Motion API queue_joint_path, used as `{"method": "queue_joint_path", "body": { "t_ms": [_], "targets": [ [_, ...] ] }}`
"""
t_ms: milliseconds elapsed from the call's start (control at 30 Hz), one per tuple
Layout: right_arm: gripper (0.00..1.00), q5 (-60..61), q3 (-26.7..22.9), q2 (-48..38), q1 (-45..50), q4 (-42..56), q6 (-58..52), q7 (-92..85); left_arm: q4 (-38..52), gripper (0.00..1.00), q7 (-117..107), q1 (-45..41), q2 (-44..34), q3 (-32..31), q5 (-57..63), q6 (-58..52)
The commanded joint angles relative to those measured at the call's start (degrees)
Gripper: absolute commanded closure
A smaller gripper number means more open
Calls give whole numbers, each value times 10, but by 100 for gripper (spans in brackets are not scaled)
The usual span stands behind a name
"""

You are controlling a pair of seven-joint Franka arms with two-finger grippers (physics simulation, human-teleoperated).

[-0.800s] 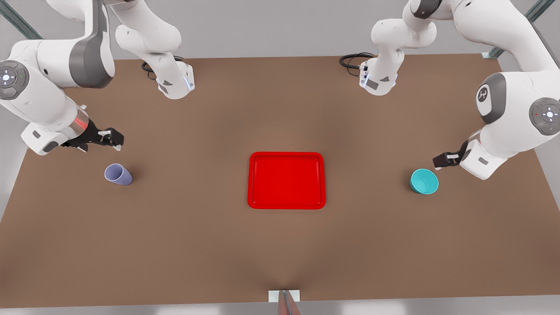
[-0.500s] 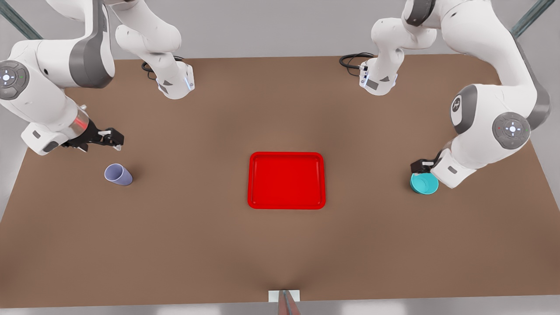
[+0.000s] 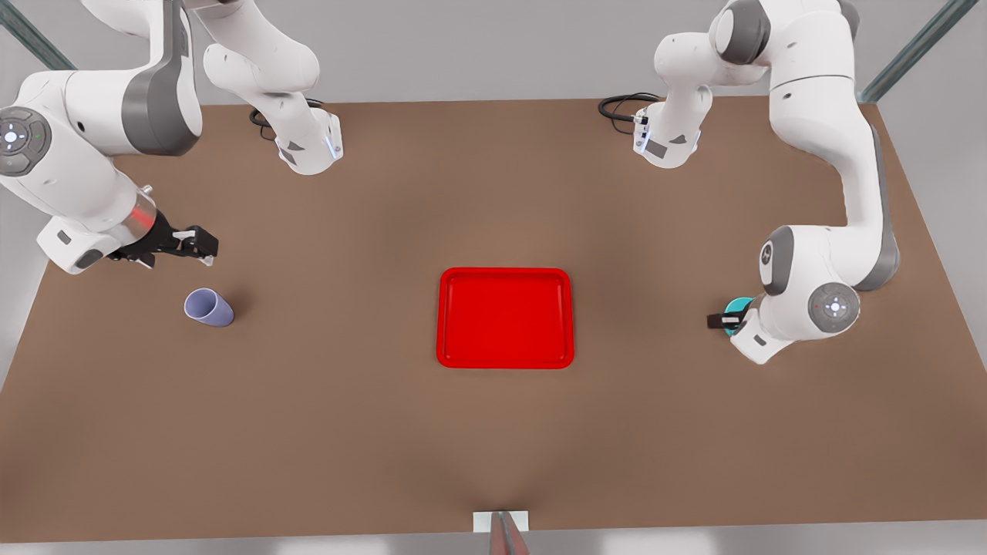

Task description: Place the bowl on the tray with the left arm and the cup on the tray with the right arm

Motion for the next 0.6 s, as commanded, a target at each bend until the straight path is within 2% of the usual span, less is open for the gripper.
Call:
{"method": "queue_joint_path", "body": {
  "t_ms": [0, 100, 167, 433, 567],
  "targets": [
    [0, 0, 0, 0, 0, 0, 0, 0, -9, 0, 0, -1, -5, 0, 2, 0],
    [0, 1, 0, 1, 0, 0, 0, 0, -85, 0, 0, -1, -50, 0, 3, 29],
    [0, 0, 0, 1, 0, 0, 0, 0, -104, 0, 1, 6, -52, 0, 12, 47],
    [0, 0, 0, 1, 0, 0, 0, 0, -123, 1, 2, 34, 3, 1, 24, 118],
    [0, 0, 0, 1, 0, 0, 0, 0, -138, 1, 2, 31, 27, 1, 115, 149]
  ]
}}
